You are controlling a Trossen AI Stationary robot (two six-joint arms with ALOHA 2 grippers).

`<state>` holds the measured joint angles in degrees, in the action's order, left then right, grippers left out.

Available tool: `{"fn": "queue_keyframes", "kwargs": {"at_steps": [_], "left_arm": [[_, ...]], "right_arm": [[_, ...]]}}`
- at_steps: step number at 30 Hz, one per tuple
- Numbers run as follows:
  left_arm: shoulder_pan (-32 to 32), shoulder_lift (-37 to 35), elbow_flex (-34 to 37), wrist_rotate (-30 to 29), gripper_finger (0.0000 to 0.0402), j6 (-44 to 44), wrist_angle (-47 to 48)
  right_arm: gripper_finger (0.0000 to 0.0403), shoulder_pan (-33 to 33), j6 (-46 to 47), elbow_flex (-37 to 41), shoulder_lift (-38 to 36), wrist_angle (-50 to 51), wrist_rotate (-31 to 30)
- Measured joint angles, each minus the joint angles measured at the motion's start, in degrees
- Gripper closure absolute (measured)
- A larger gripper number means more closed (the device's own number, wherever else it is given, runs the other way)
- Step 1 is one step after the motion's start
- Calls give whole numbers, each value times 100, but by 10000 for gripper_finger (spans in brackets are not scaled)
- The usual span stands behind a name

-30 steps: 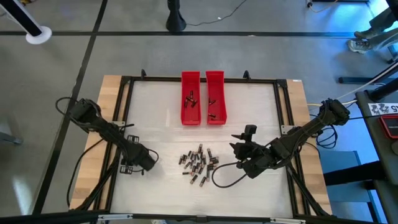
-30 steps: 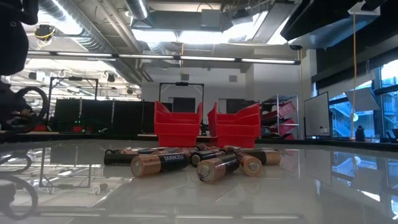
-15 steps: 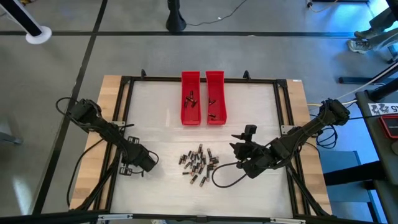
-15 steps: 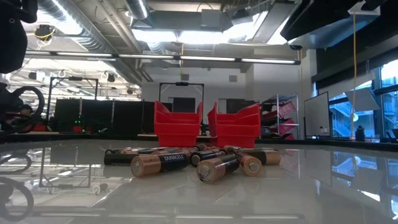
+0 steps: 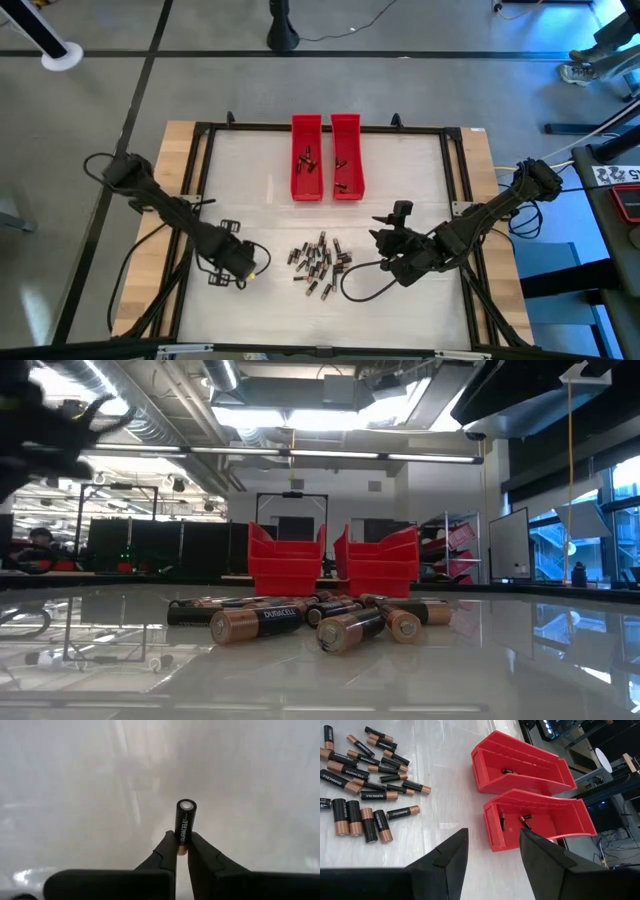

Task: Sort batteries
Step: Put the small black battery into the right red bin

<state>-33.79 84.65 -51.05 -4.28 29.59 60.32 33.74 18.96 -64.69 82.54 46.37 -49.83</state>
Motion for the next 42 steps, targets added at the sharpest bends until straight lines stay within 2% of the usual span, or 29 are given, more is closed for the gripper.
{"fn": "queue_keyframes", "kwargs": {"at_steps": [5,8,11,15,20,24,28,32,37,42], "left_arm": [[375,-284,-235,-1431,389,476,-754],[744,-371,-299,-1998,387,370,-1638],[1233,-377,-370,-2383,388,-138,-2645],[2064,-377,-382,-2448,388,-1307,-4458],[3198,-354,-386,-2016,388,-2055,-5931],[4162,-100,-386,-1169,389,-1936,-6582],[4819,479,-418,-331,387,-1595,-7304],[5133,1233,-925,246,384,-1557,-7599],[5261,1885,-1575,305,384,-1670,-7185],[5270,2076,-1755,307,346,-1658,-7086]], "right_arm": [[226,0,0,0,0,0,-1],[226,0,0,0,0,0,-1],[226,0,0,0,0,-2,-2],[226,0,0,0,0,-2,-2],[226,0,7,0,0,0,1],[226,0,4,-1,0,18,-2],[226,0,2,-1,0,111,-3],[226,0,2,-2,0,196,-4],[226,0,39,-2,0,223,-2],[226,0,55,-2,2,275,-2]]}}
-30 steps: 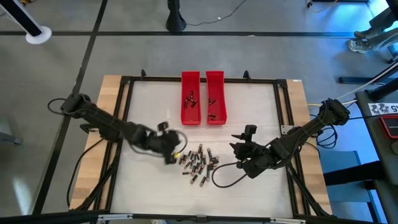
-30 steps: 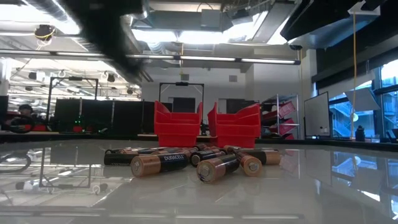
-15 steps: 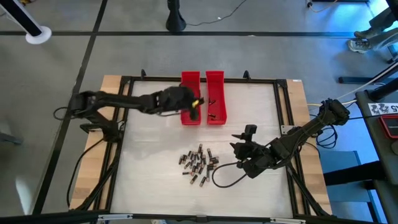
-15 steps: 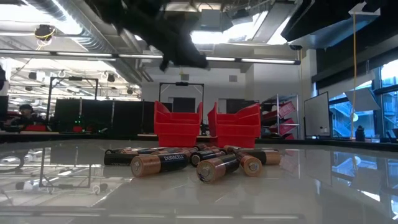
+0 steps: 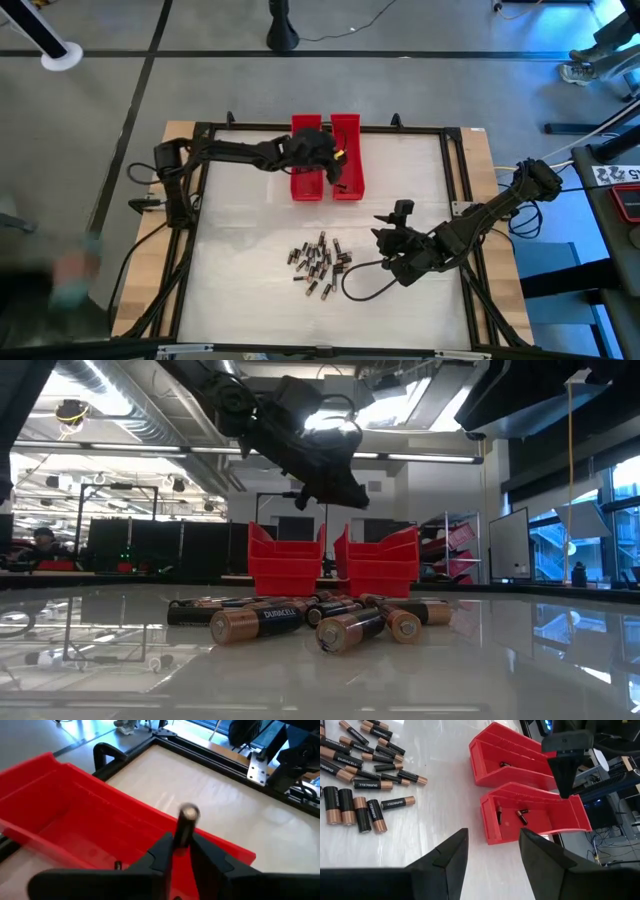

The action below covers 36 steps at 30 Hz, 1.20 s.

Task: Sort batteries
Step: Put the small black battery into the right red bin, then put the large black battery into the left red bin

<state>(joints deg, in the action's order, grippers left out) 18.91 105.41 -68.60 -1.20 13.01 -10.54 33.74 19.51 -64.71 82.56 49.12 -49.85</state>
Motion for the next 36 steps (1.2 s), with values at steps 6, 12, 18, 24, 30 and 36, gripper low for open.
{"fn": "queue_keyframes", "kwargs": {"at_steps": [6,12,18,24,30,36], "left_arm": [[32,15,-6,2,293,185,-9],[29,-285,-2,238,261,215,634],[-265,-1228,4,257,266,-186,2733],[-1278,-2188,510,-446,279,-14,3814],[-2337,-2903,1520,-713,286,571,3581],[-3029,-3021,2568,-1401,286,1105,2040]], "right_arm": [[226,0,15,0,-1,-2,0],[226,0,142,0,0,-10,0],[226,0,70,0,0,-286,315],[226,-1,-212,0,2,-973,371],[226,-328,-494,12,218,-1595,1521],[226,-1151,-577,98,800,-2556,2201]]}}
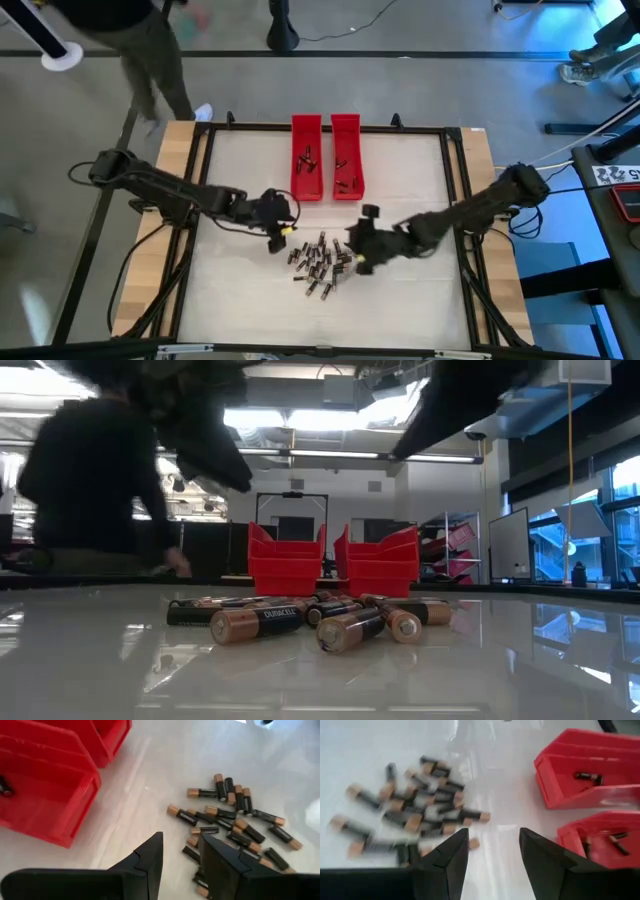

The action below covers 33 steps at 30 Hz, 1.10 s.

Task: Sort batteries
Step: Put the large black battery into the left red bin

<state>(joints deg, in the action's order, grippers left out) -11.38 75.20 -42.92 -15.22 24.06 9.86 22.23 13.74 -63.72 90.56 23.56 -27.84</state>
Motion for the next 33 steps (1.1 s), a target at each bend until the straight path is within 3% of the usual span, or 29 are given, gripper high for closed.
{"fn": "queue_keyframes", "kwargs": {"at_steps": [3,10,15,24,33], "left_arm": [[-199,0,392,-418,286,220,-604],[-654,27,1042,-940,286,-57,-1641],[-710,31,1167,-1411,286,156,-1633],[-671,33,1170,-1605,286,-27,-1658],[-508,33,1168,-1625,286,16,-1677]], "right_arm": [[226,-358,-23,-2,230,-317,419],[226,-812,-2528,-2,630,-575,1811],[226,-1359,-3309,-76,1043,-907,3172],[226,-1963,-4555,-87,1400,-1217,3799],[226,-2086,-5444,-143,1728,-1547,4251]]}}
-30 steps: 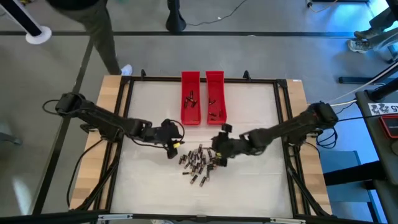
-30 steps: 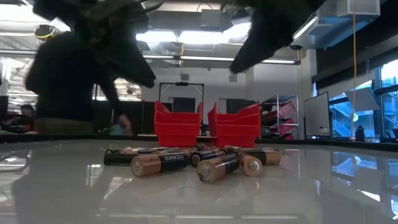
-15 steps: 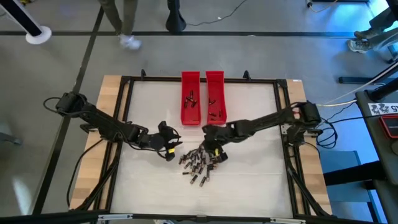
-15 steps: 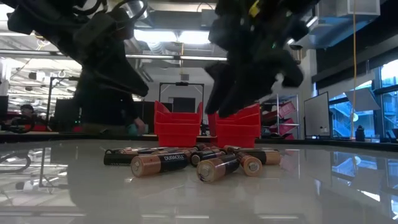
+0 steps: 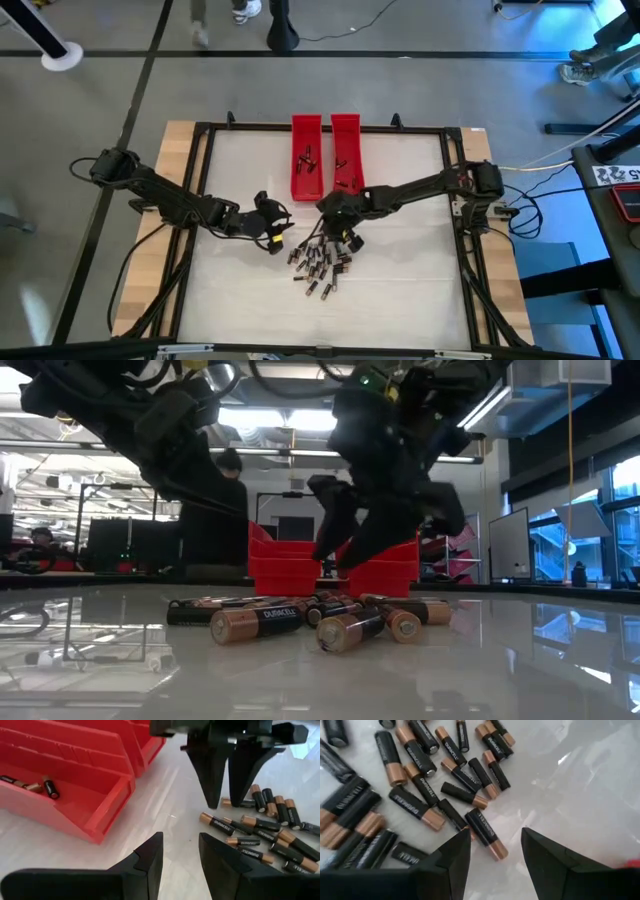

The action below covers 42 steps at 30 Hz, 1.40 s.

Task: Sort batteries
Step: Put the large black battery into the left red bin

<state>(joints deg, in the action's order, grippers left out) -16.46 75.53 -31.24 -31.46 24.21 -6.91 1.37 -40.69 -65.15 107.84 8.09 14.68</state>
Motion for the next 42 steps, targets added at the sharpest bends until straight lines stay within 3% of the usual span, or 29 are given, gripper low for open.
{"fn": "queue_keyframes", "kwargs": {"at_steps": [17,28,34,42], "left_arm": [[56,0,0,-25,286,93,26],[-10,0,0,-26,286,130,30],[-100,0,0,-25,286,133,42],[-177,0,0,-25,286,352,344]], "right_arm": [[230,-242,-449,-513,819,426,273],[362,-247,612,-506,877,350,358],[362,-244,1601,-502,798,389,-105],[362,-254,1758,-473,51,650,-768]]}}
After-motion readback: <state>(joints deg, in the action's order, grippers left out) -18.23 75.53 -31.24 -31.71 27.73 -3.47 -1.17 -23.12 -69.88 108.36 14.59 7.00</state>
